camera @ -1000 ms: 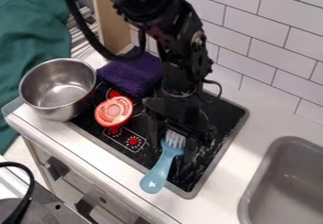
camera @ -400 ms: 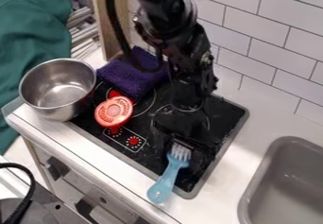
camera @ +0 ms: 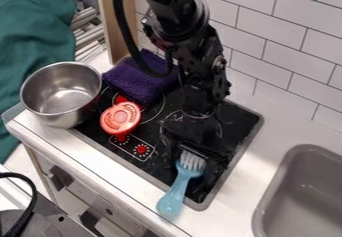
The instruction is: Move the brush to the lower part of the stove on the right
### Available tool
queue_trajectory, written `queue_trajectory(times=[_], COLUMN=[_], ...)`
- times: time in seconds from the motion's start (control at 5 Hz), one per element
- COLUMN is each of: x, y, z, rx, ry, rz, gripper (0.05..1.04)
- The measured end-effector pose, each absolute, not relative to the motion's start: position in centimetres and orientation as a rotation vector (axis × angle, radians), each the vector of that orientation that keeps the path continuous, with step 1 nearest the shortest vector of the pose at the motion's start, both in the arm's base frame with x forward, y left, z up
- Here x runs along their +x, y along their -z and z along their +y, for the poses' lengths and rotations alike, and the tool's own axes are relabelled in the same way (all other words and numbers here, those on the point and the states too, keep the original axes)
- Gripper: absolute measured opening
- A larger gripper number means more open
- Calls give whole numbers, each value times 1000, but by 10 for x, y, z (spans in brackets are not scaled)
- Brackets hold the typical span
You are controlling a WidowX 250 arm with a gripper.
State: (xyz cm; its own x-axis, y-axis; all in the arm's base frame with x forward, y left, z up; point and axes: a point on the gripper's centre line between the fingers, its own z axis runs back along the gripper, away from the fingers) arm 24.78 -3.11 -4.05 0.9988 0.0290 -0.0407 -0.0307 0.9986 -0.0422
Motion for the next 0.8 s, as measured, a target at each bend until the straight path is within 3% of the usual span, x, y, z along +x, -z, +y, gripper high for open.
queue_trajectory(times=[0.6,0.8], x=[251,258], y=[-25,-32], z=[-18,-11], rx=[-22,-21], ry=[-56,-60], rz=[-104,-108], gripper=[1004,1005])
